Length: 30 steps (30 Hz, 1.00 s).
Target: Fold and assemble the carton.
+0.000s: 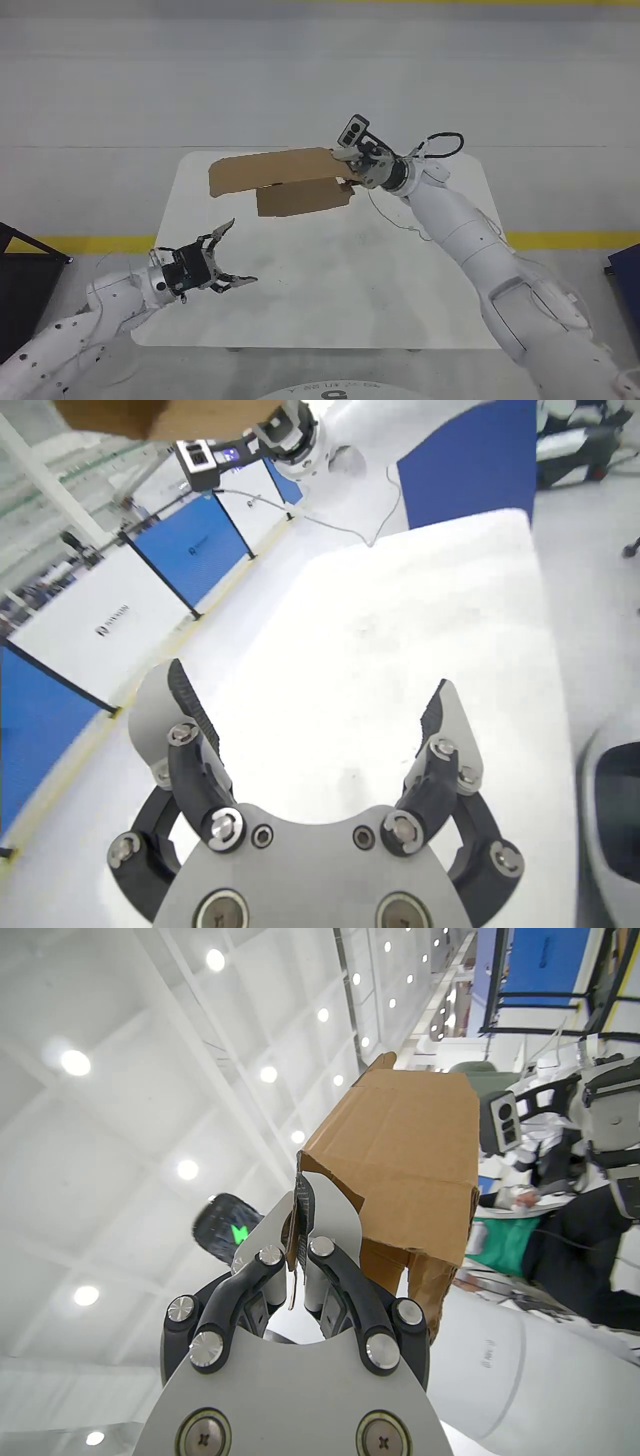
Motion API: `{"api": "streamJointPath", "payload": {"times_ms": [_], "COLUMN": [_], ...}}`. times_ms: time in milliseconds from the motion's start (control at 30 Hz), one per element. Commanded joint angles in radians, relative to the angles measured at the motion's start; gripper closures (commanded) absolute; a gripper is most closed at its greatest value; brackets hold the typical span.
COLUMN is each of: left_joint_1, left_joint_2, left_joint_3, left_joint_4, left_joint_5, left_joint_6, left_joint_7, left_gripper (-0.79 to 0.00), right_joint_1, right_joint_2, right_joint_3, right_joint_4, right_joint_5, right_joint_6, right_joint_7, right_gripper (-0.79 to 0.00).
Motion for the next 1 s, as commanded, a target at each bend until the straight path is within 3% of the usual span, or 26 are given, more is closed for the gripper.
{"api": "streamJointPath", "payload": {"times_ms": [0,133,267,533,967], "left_joint_1": [0.057,0.143,0.194,0.215,0.177], "left_joint_2": [0.008,0.018,0.027,0.032,0.005], "left_joint_3": [-0.019,-0.057,-0.109,-0.198,-0.211], "left_joint_4": [-0.062,-0.146,-0.207,-0.266,-0.293], "left_joint_5": [0.107,0.218,0.210,0.176,0.167], "left_joint_6": [0.148,0.316,0.344,0.265,0.164], "left_joint_7": [-0.029,-0.037,-0.047,-0.130,-0.204], "left_gripper": [-0.751,-0.720,-0.742,-0.727,-0.542], "right_joint_1": [0.013,0.031,0.044,0.063,0.066], "right_joint_2": [-0.008,-0.023,-0.034,-0.046,-0.071], "right_joint_3": [-0.003,-0.014,-0.024,-0.050,-0.076], "right_joint_4": [0.026,0.055,0.076,0.091,0.080], "right_joint_5": [0.002,-0.006,-0.033,-0.133,-0.191], "right_joint_6": [0.013,0.034,0.039,0.083,0.129], "right_joint_7": [-0.012,-0.032,-0.035,-0.043,-0.044], "right_gripper": [0.000,0.000,0.000,0.000,0.000]}}
